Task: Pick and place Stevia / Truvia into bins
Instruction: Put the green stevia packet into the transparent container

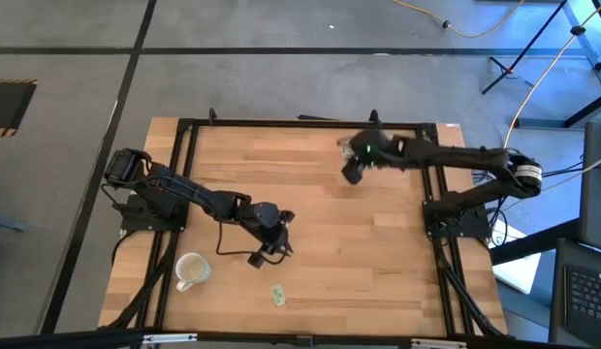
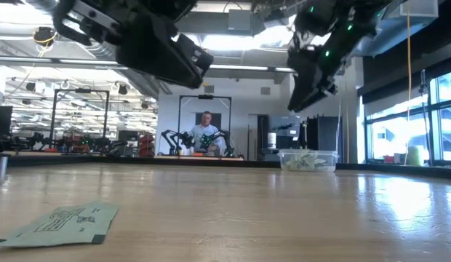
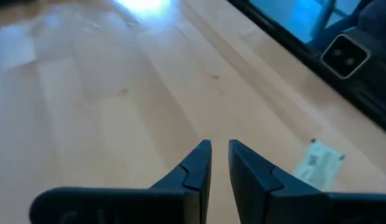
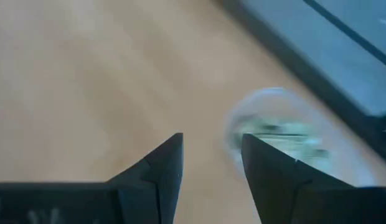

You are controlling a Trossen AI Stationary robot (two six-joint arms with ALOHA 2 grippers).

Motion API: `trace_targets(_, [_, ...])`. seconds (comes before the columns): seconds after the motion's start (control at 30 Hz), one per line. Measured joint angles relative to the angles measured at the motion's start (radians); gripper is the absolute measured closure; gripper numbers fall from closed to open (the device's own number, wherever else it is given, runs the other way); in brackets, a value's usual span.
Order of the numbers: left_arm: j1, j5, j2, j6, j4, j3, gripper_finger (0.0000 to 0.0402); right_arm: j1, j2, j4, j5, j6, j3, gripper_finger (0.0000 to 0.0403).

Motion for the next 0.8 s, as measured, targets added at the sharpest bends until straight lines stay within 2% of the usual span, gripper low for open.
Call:
trace_targets(0.2, [-0.072,-0.004,0.000,-0.025,-0.001,0.000,0.0313,0.255,-0.014,0.118,0.000,0.073,-0.042,0.0238])
trace_targets(0.37, [-0.135,-0.027,0.000,-0.048,0.000,0.000,0.0283,0.379,-0.018,0.197,0.015,0.099,-0.042,0.0238])
trace_targets(0.5, [-0.185,-0.063,0.023,-0.084,0.000,0.000,0.0286,0.412,-0.021,0.244,0.016,0.099,-0.042,0.0238])
trace_targets(0.8, [-0.240,-0.117,0.152,-0.168,0.007,0.029,0.0296,0.412,-0.021,0.286,0.019,0.101,-0.042,0.0238])
